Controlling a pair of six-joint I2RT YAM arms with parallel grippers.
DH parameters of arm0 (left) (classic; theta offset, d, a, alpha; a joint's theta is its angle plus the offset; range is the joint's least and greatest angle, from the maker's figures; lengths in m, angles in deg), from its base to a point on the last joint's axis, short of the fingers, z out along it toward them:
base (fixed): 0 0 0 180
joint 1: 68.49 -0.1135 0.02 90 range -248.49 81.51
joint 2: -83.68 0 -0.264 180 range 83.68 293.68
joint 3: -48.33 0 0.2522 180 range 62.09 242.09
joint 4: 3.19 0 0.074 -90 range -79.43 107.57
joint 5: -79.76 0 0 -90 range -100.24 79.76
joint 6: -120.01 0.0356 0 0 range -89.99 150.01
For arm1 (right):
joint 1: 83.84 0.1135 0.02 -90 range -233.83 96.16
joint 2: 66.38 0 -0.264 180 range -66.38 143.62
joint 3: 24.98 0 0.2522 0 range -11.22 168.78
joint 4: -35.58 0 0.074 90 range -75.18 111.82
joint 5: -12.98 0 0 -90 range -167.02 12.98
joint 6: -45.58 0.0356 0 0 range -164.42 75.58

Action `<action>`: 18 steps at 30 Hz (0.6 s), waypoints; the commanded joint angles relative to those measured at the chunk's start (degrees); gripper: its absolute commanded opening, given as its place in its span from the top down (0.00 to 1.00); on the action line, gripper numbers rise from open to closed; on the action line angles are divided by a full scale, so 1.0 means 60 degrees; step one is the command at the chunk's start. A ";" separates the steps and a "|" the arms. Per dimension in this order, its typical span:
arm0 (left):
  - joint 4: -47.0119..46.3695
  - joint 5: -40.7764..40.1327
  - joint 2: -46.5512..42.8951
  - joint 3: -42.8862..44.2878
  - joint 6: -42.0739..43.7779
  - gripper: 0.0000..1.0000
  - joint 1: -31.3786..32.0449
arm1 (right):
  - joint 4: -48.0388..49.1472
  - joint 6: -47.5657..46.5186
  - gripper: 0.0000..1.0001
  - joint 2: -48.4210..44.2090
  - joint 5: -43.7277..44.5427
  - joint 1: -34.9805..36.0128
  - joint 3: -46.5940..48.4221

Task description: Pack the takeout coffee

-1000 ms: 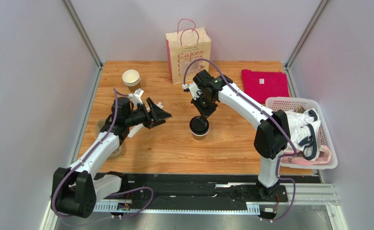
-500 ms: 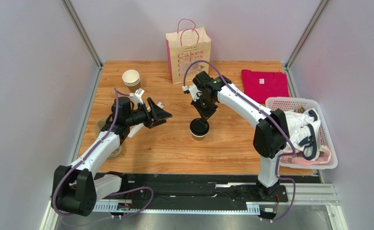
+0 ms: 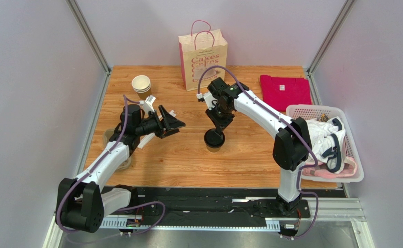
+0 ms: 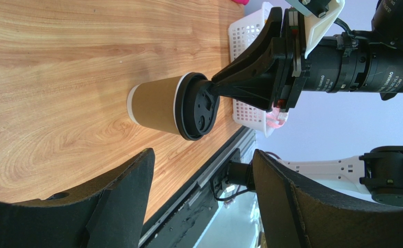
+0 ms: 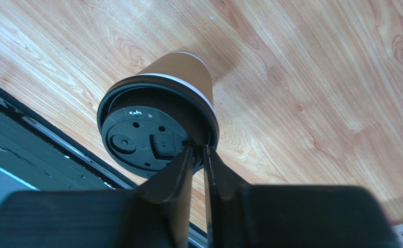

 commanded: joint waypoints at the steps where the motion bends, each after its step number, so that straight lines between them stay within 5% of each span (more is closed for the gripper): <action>1: -0.0403 0.0168 0.0044 0.0228 0.0038 0.22 0.0052 | -0.0023 0.0034 0.72 0.0011 -0.0276 0.0038 0.0192; 13: -0.0345 0.0402 -0.0102 0.0725 0.0872 0.23 0.0607 | -0.0594 -0.0141 0.45 -0.0618 -0.0818 -0.0298 0.0851; 18: -0.0870 0.0358 0.0043 0.0887 0.0889 0.30 0.1530 | -0.0551 -0.0244 0.46 -0.1277 -0.1505 -0.0635 0.0617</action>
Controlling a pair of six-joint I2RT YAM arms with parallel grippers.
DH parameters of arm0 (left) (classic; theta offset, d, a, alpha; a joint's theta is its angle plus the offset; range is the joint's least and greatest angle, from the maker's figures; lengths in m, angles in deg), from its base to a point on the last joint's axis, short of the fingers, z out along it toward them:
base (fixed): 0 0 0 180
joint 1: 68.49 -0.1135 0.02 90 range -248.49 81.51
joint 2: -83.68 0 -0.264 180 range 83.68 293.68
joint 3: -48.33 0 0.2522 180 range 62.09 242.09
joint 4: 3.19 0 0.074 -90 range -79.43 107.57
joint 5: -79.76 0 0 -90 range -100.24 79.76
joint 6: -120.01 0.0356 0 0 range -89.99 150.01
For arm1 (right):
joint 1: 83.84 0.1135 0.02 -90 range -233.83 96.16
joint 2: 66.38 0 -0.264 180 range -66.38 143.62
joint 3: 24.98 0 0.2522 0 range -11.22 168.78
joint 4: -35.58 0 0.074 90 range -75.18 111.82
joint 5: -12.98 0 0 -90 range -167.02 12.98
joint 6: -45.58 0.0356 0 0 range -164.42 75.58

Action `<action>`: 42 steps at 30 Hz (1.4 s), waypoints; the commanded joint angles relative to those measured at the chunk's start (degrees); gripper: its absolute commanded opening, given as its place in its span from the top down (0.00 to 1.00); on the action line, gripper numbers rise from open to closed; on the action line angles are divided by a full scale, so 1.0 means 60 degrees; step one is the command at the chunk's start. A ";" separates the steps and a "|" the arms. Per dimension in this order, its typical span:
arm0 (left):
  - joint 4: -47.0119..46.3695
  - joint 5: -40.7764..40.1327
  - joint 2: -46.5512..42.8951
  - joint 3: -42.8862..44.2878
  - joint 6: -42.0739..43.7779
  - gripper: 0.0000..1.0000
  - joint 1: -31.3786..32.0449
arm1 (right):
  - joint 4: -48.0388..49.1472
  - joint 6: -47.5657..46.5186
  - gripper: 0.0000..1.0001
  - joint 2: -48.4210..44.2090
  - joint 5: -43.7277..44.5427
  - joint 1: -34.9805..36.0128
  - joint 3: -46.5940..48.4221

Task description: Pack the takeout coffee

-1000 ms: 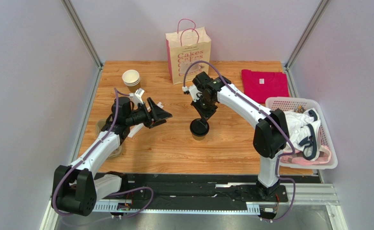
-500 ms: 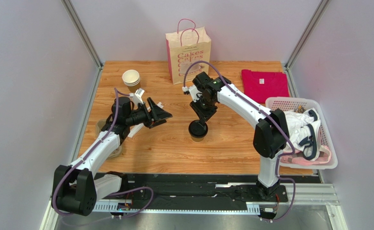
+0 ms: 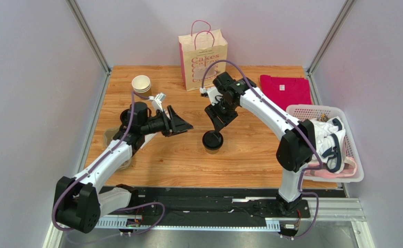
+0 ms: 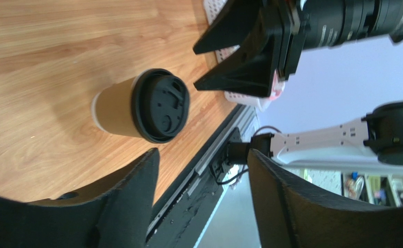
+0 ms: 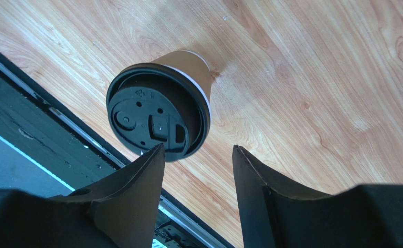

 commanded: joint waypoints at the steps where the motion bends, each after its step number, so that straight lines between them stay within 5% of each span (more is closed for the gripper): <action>1: -0.0919 0.0234 0.0153 0.0406 0.0269 0.34 0.0609 | -0.0030 -0.0109 0.48 -0.1245 -0.0949 -0.0322 -0.0005; 11: -0.1930 0.0586 0.2408 0.1373 -0.0053 0.99 0.1943 | 0.1917 0.1955 0.88 -0.1965 -0.4465 -0.1157 -0.2350; 42: -0.0524 0.0102 0.5998 0.1476 0.1425 1.00 0.2105 | 0.4057 0.2162 0.99 0.0203 -0.4203 -0.1553 -0.4811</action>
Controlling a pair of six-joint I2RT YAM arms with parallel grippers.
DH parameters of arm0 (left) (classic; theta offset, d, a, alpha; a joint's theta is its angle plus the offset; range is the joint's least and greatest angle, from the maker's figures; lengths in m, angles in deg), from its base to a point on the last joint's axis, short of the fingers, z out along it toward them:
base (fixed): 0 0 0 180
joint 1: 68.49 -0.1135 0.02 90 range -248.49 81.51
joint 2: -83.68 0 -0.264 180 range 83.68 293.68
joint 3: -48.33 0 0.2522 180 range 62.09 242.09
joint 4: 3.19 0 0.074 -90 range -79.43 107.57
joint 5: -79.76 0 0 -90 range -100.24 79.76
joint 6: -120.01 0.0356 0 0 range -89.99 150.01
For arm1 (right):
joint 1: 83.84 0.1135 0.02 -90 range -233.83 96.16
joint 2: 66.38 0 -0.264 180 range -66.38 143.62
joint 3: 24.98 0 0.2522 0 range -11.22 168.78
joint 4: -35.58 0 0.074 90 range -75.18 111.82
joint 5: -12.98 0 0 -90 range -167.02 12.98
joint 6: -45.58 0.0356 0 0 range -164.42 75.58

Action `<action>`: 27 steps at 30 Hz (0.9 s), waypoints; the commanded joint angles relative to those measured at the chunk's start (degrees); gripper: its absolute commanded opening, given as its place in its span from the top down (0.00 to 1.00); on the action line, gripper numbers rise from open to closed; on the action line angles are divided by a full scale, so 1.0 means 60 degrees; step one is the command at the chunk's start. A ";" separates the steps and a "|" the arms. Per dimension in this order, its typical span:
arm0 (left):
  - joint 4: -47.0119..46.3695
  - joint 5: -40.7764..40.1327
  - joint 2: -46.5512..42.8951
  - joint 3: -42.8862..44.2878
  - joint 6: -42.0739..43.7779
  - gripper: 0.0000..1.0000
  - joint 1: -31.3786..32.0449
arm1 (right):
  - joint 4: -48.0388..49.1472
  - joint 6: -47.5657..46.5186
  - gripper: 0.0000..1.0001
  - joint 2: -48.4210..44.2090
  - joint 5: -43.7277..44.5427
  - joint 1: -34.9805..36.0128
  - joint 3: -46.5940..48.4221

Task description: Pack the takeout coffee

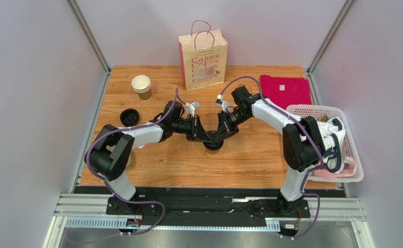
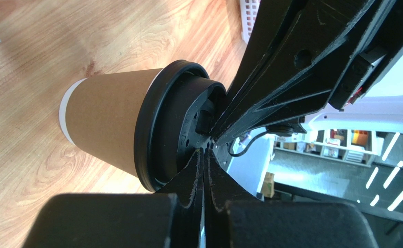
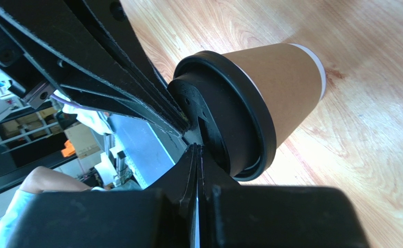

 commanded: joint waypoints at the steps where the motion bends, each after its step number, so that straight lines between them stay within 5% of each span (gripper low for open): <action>1: 0.0772 -0.0907 0.0880 -0.0153 0.0795 1.00 -0.0041 | 0.0742 -0.0472 0.99 0.0811 0.1625 0.0017 -0.0688; 18: 0.0523 -0.0776 0.1585 -0.0212 0.1088 1.00 -0.0378 | 0.1475 -0.0516 1.00 0.1487 0.1729 -0.0276 -0.1392; 27: 0.1036 -0.0175 0.0575 0.0959 0.2495 1.00 -0.0319 | 0.1255 -0.0136 0.98 0.0009 -0.0277 -0.0247 -0.1201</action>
